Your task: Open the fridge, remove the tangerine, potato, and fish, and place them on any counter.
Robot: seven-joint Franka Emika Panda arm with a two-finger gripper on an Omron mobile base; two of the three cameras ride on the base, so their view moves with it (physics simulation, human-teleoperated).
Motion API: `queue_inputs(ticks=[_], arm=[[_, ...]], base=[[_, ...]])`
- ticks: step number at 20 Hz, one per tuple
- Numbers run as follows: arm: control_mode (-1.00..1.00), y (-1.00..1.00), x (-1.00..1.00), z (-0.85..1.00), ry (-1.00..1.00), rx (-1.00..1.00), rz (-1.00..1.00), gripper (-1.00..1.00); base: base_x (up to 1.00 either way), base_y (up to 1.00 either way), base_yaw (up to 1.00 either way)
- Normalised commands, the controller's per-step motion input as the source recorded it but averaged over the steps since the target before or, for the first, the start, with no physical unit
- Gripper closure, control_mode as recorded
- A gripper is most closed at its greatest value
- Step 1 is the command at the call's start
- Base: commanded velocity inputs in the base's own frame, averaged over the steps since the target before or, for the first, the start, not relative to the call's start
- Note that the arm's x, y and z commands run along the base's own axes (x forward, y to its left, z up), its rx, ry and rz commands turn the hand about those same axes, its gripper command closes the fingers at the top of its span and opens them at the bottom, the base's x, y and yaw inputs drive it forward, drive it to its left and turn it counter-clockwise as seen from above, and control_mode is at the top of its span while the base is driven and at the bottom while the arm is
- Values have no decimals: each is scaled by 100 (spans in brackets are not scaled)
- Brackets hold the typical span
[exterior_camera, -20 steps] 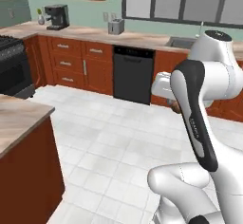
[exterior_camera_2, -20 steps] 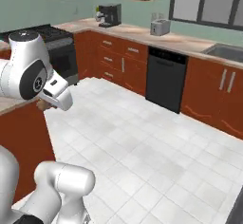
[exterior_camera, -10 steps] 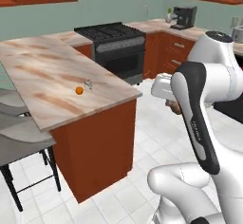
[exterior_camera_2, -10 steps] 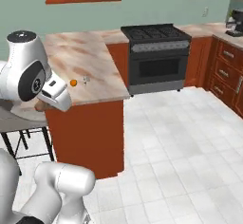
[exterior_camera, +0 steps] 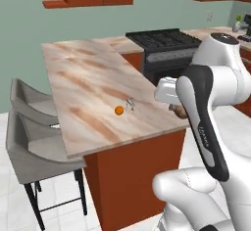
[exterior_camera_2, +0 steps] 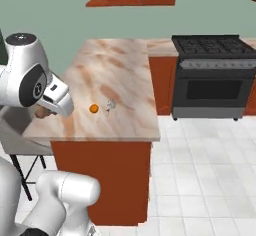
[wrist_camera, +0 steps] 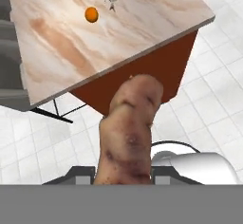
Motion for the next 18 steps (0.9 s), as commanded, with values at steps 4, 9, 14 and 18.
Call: queue_inputs(ticks=[4, 9, 14, 18], arm=[[100, 0, 0, 0, 0, 0, 0, 100], [-100, 0, 40, -9, 1, -1, 12, 100], [-100, 20, 100, -82, 2, -11, 22, 100], [-100, 41, 97, -100, -1, -22, 15, 100]], base=[[100, -3, 30], [60, 0, 18], [0, 0, 0], [0, 0, 0]])
